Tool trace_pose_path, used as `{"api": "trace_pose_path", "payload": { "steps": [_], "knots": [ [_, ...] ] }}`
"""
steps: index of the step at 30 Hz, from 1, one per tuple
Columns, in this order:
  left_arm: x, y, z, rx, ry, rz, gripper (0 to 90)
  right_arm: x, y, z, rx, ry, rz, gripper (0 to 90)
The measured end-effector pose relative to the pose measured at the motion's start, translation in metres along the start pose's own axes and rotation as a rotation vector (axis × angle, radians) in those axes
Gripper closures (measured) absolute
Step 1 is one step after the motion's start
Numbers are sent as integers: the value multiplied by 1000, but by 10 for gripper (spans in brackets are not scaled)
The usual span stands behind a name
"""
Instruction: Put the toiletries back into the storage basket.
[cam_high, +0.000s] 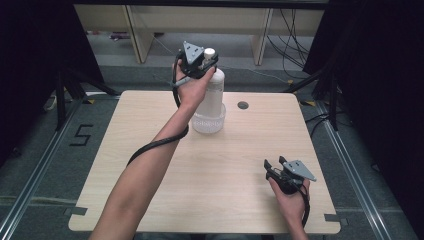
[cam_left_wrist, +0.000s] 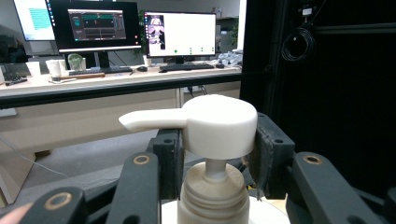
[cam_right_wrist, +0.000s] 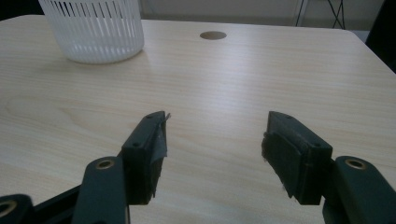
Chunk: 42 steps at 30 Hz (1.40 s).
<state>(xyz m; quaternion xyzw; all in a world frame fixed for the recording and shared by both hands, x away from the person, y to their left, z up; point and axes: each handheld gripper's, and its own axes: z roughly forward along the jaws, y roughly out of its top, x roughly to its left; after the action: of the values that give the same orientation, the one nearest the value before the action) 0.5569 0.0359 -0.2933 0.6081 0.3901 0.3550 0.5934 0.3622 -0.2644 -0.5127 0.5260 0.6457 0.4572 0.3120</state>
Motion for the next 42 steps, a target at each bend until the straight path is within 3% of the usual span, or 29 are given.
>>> {"api": "trace_pose_path", "payload": {
  "steps": [3, 5, 6, 7, 11, 13, 15, 17, 18, 28, 30, 31, 32, 33, 34, 35, 42],
  "knots": [
    [0, -2, 0, 2, 6, 11, 591, 0, 0, 0, 0, 1, 0, 399],
    [-1, -4, 1, 12, 2, 0, 591, -3, 0, 1, -2, -10, -45, 399],
    [0, -5, 1, 12, 7, 15, 591, -3, 0, 1, 0, -11, -46, 399],
    [-1, -6, 1, 17, 4, 3, 591, -2, 0, 1, -3, 0, -29, 399],
    [0, -9, 2, 21, 6, 12, 591, -3, 0, 1, -6, -6, -44, 399],
    [0, -10, 2, 26, 7, 12, 591, 0, 0, 0, 7, -1, 4, 399],
    [0, -13, 2, 29, 8, 12, 591, -1, 0, 0, 7, -9, -21, 399],
    [0, -17, 3, 36, 8, 13, 591, 0, 0, 0, 10, -9, -8, 399],
    [0, -18, 3, 40, 8, 13, 591, -3, 0, 1, -6, -5, -43, 399],
    [1, -31, 7, 68, 15, 11, 591, -2, 0, 1, -4, 4, -28, 399],
    [1, -33, 8, 73, 15, 7, 591, -3, 0, 1, 1, -8, -47, 399],
    [1, -34, 8, 74, 15, 6, 591, 0, 0, 0, 8, -4, -1, 399],
    [1, -35, 9, 78, 15, 8, 591, 0, 0, 0, 5, 1, 2, 399],
    [1, -36, 9, 79, 15, 9, 590, 0, 0, 0, 9, -5, -5, 399],
    [0, -37, 10, 83, 15, 8, 590, -3, 1, 0, 4, -10, -50, 399],
    [0, -38, 10, 87, 14, 11, 590, -2, 0, 0, 1, 4, -27, 399],
    [-1, -46, 12, 107, 12, 7, 590, -2, 0, 1, -2, -3, -35, 399]
  ]
}}
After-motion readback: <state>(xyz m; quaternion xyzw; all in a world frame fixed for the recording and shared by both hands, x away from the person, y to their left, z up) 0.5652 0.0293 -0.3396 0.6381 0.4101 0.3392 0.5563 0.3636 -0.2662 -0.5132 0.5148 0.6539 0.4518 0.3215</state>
